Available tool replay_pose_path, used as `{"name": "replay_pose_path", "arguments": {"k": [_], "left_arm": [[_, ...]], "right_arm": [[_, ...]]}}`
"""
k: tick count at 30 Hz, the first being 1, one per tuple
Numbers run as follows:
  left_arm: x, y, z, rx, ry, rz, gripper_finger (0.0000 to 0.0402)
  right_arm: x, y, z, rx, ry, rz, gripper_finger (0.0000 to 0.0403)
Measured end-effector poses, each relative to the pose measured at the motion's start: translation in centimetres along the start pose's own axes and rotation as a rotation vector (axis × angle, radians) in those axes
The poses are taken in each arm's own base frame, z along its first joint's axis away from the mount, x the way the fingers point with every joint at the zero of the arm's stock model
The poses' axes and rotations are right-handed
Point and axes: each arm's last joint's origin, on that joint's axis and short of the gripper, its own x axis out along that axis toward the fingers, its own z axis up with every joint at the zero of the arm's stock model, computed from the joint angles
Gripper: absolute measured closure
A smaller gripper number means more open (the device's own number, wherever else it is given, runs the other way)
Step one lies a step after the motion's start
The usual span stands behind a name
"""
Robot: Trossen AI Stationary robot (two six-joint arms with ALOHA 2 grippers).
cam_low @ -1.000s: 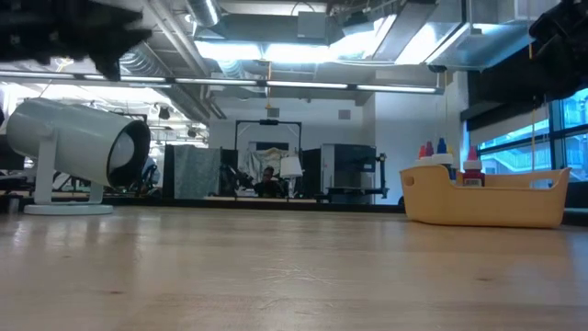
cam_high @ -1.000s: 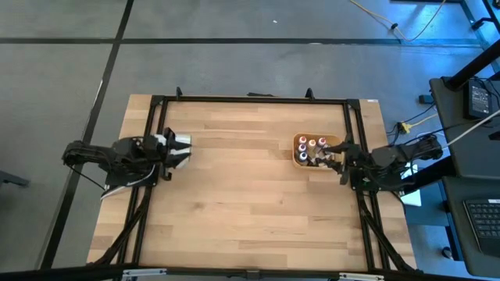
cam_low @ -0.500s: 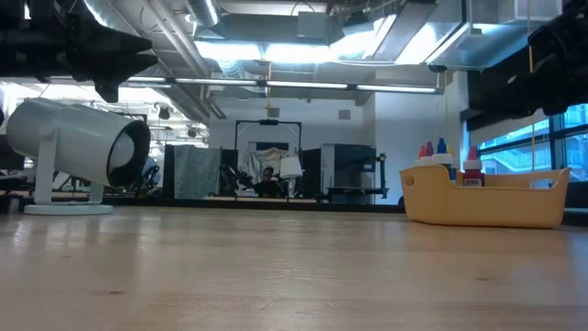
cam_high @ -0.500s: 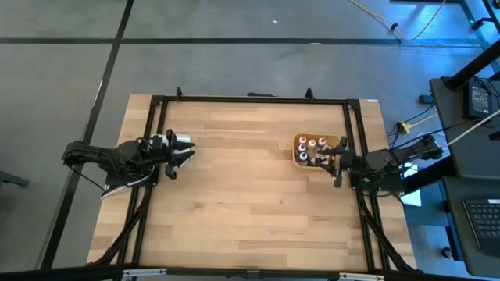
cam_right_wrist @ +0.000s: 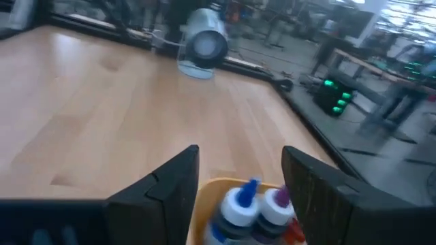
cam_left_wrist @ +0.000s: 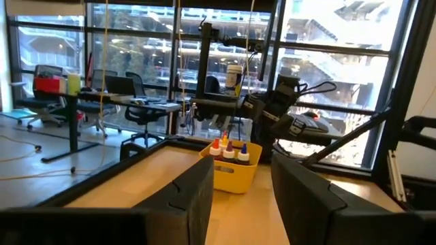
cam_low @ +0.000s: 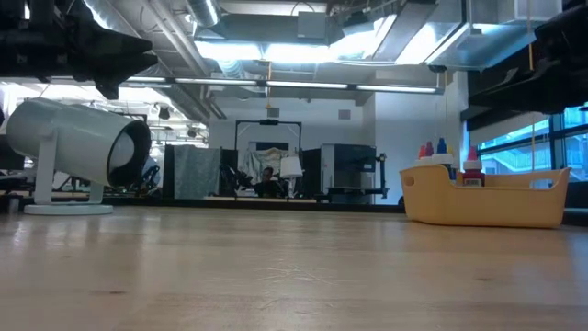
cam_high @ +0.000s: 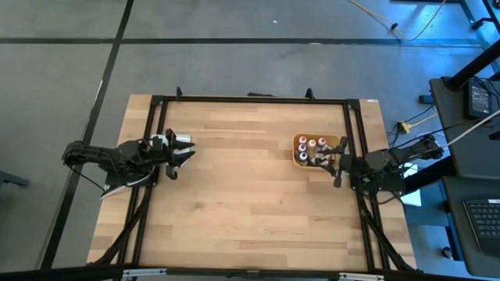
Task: Pick & Place food coloring
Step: Return to Home Position
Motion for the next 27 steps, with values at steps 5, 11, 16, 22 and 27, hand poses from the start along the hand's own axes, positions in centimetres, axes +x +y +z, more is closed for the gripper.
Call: {"name": "replay_pose_path", "arguments": {"k": [5, 11, 16, 22, 27], "left_arm": [[0.0, 0.0, 0.0, 0.001, 0.000, 0.000, 0.0258], [0.0, 0.0, 0.0, 0.000, 0.000, 0.000, 0.0258], [0.0, 0.0, 0.0, 0.001, 0.000, 0.000, 0.0258], [0.0, 0.0, 0.0, 0.001, 0.000, -0.001, 0.0258], [0.0, 0.0, 0.0, 0.000, 0.000, -0.001, 0.0258]], "right_arm": [[-0.1, 0.7, 0.1, -0.005, -0.046, 0.229, 0.0192], [-0.6, 1.7, 0.4, -0.007, -0.137, 0.627, 0.0192], [-0.8, 1.9, 0.4, 0.061, -0.130, 0.739, 0.0192], [-0.8, 1.9, 0.4, 0.075, -0.126, 0.741, 0.0192], [-0.8, 1.9, 0.5, 0.075, -0.135, 0.740, 0.0192]]}}
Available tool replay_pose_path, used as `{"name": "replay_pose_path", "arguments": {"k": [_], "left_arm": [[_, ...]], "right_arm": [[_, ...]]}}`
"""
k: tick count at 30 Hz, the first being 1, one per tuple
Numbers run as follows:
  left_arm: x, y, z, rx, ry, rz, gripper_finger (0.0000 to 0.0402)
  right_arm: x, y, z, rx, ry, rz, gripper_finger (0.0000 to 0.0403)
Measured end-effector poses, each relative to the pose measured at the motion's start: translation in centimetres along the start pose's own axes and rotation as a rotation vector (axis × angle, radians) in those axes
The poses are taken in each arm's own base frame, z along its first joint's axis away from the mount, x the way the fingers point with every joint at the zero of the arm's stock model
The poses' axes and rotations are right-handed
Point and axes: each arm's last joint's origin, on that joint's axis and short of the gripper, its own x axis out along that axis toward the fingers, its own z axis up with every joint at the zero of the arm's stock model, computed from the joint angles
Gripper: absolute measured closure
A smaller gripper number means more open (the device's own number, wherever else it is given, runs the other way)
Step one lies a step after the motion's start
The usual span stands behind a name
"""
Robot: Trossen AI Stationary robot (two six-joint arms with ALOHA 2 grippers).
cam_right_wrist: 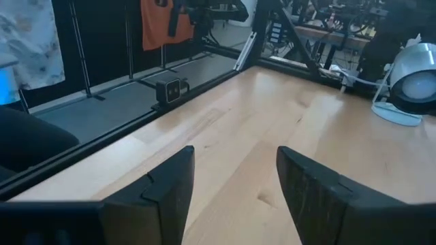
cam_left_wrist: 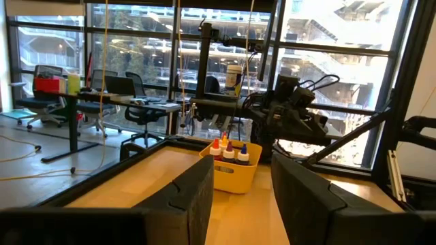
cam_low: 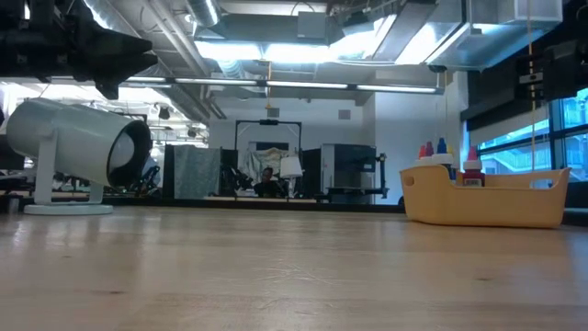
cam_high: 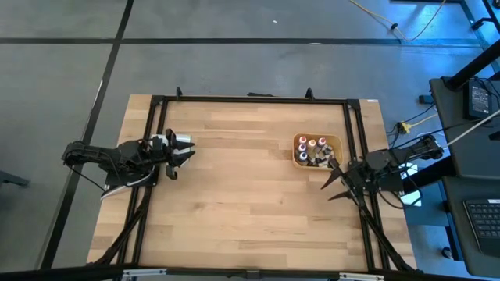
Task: Pick & Place food coloring
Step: Return to Home Position
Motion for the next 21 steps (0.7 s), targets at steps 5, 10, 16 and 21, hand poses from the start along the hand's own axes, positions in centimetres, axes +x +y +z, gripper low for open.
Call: {"name": "replay_pose_path", "arguments": {"k": [5, 10, 16, 21], "left_arm": [[0.00, 0.00, 0.00, 0.000, 0.000, 0.000, 0.0258], [0.00, 0.00, 0.00, 0.001, 0.000, 0.000, 0.0258], [0.00, 0.00, 0.00, 0.000, 0.000, 0.000, 0.0258], [0.00, 0.00, 0.00, 0.000, 0.000, 0.000, 0.0258]], "right_arm": [[0.00, 0.00, -0.03, -0.004, 0.002, 0.000, 0.0192], [0.00, 0.00, 0.04, 0.001, -0.004, 0.000, 0.0192], [0.00, 0.02, 0.16, 0.002, -0.018, 0.012, 0.0192], [-0.02, -0.01, 0.46, -0.076, -0.049, 0.008, 0.0192]]}}
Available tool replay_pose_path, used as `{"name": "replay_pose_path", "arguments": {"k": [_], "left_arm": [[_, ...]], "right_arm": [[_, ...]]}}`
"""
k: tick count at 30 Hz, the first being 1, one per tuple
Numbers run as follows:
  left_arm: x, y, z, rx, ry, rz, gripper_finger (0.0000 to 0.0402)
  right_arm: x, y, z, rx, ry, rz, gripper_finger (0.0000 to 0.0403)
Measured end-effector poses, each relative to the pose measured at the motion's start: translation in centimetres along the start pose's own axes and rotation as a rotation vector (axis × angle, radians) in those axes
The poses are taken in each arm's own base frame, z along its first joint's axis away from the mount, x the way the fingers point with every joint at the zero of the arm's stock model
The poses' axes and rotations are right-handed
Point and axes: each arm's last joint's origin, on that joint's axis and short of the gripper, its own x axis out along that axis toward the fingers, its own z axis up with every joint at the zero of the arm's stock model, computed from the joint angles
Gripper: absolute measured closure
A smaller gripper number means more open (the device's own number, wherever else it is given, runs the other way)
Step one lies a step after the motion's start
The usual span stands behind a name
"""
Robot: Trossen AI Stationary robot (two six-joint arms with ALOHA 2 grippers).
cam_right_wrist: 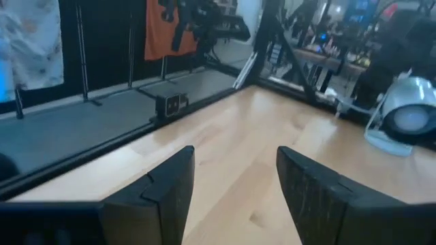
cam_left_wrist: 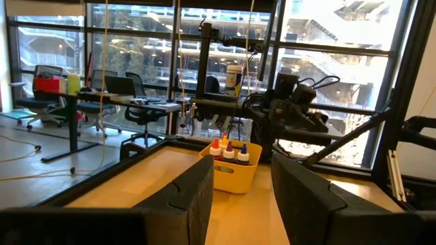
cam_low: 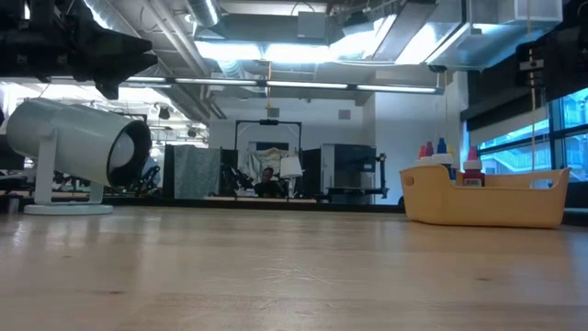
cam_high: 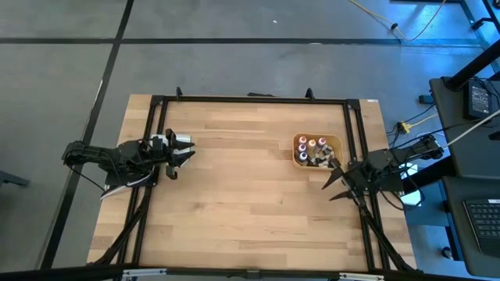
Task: Pick & Place food coloring
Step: Return to Home Position
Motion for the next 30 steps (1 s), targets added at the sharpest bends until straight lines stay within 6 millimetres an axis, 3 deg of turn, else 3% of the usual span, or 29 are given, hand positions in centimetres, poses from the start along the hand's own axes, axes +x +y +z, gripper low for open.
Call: {"name": "replay_pose_path", "arguments": {"k": [13, 18, 30], "left_arm": [[0.0, 0.0, 0.0, 0.000, 0.000, 0.000, 0.0258], [0.0, 0.0, 0.0, 0.001, 0.000, 0.000, 0.0258], [0.0, 0.0, 0.0, 0.000, 0.000, 0.000, 0.0258]], "right_arm": [[-0.4, -0.3, 1.7, -0.049, -0.183, -0.054, 0.0192], [0.4, -0.2, 0.2, -0.024, -0.228, -0.061, 0.0192], [0.4, 0.0, 0.3, -0.010, -0.244, -0.002, 0.0192]]}}
